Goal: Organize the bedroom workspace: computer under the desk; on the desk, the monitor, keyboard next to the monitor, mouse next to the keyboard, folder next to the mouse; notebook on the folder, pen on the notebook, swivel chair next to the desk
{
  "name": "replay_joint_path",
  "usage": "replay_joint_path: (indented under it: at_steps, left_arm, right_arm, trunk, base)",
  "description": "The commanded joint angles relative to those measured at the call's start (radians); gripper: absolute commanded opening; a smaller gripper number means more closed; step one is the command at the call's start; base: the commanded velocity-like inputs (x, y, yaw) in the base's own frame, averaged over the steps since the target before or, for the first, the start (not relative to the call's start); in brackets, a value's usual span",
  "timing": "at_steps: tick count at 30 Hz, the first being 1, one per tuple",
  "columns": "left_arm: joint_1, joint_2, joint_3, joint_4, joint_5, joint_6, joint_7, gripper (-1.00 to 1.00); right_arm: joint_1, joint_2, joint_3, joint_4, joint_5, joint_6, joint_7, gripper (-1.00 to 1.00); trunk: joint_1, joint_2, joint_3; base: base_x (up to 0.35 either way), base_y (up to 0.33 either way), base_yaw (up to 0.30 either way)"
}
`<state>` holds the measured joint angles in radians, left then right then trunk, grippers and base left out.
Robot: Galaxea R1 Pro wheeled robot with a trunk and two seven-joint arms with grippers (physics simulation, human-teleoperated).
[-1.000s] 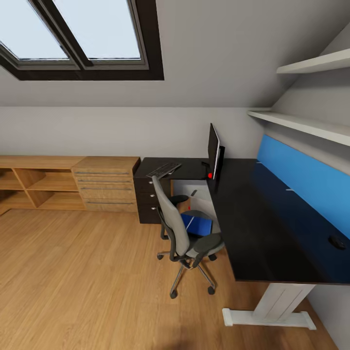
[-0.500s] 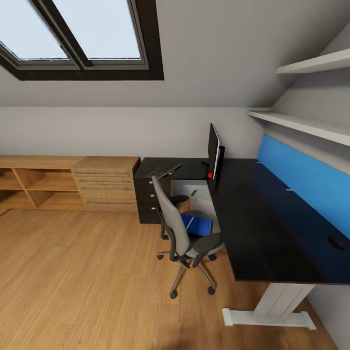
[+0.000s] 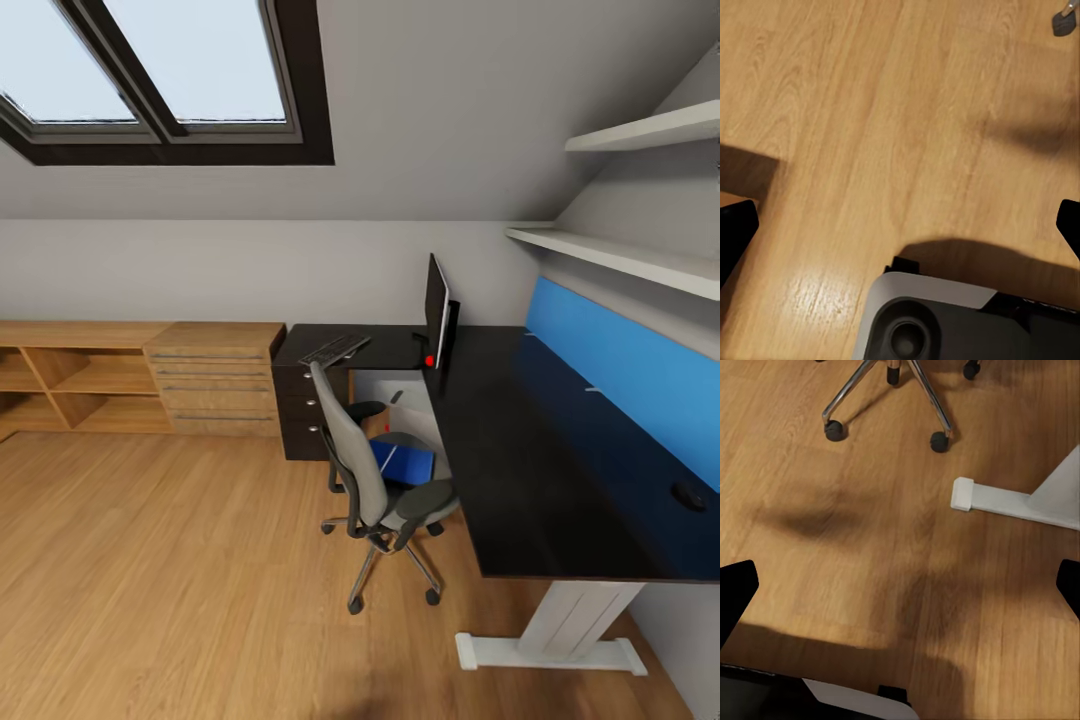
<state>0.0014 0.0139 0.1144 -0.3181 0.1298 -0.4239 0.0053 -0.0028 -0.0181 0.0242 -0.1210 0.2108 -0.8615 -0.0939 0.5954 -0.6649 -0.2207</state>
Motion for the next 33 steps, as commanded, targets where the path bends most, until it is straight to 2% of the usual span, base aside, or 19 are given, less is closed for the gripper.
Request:
replay_joint_path:
  at_steps: [1, 10, 33]
  left_arm:
    - [0.0, -0.001, -0.005, -0.001, 0.009, -0.002, 0.0, 1.0]
    - [0.0, -0.013, -0.007, -0.009, 0.012, -0.004, 0.0, 1.0]
    - [0.0, -0.016, -0.005, -0.01, 0.015, 0.002, 0.006, 1.0]
  right_arm:
    - [0.0, -0.001, 0.001, 0.0, 0.009, -0.001, -0.009, 1.0]
    - [0.0, -0.002, 0.0, 0.0, 0.009, -0.001, -0.009, 1.0]
    - [0.0, -0.002, 0.0, 0.0, 0.009, -0.001, -0.009, 1.0]
  trunk:
    - [0.0, -0.001, -0.001]
    - [0.0, -0.001, -0.001]
    - [0.088, -0.162, -0.073]
  base:
    - [0.0, 0.0, -0.06]
    - [0.0, 0.0, -0.06]
    - [0.0, 0.0, -0.008]
